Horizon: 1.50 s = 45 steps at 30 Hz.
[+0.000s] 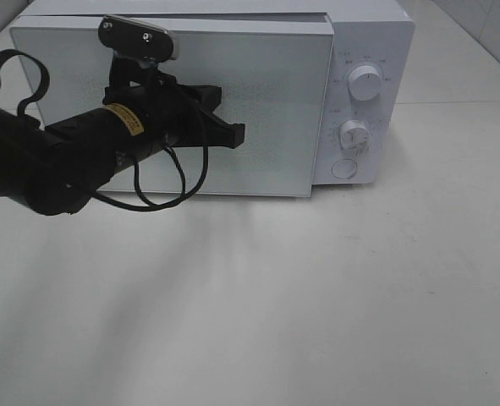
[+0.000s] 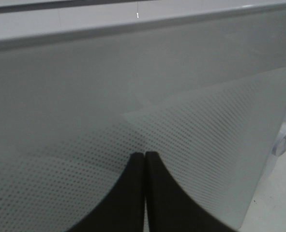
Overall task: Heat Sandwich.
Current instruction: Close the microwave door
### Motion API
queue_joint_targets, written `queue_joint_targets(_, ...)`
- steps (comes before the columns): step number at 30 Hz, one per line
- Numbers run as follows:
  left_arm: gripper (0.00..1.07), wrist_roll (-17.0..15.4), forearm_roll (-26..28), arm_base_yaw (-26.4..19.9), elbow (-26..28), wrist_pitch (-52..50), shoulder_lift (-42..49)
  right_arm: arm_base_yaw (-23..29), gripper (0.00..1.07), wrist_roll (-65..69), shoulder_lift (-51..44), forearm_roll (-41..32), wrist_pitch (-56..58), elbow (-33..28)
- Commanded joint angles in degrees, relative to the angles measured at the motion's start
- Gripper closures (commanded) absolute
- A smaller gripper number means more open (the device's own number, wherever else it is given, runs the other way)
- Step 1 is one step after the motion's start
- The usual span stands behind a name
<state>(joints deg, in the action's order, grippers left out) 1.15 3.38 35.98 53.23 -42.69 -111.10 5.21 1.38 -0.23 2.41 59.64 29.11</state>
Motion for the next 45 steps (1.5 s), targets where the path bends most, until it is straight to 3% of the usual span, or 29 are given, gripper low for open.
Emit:
queue_joint_targets(1, 1.06, -0.11, 0.74, 0.92, 3.27, 0.97, -1.26, -0.46, 0.31, 0.06, -1.55, -0.11, -0.29, -0.11)
queue_joint_targets(26, 1.06, -0.11, 0.80, 2.06, 21.77, 8.88, -11.06, -0.46, 0.31, 0.11, -1.55, -0.11, -0.29, -0.11)
queue_joint_targets(39, 1.06, -0.17, 0.74, 2.18, 21.89, 9.74, -11.23, -0.46, 0.31, 0.11, -1.55, -0.11, -0.29, -0.11)
queue_joint_targets(45, 1.06, -0.11, 0.74, 2.18, 19.42, 9.74, -9.74, -0.46, 0.31, 0.11, -1.55, -0.11, -0.29, -0.11)
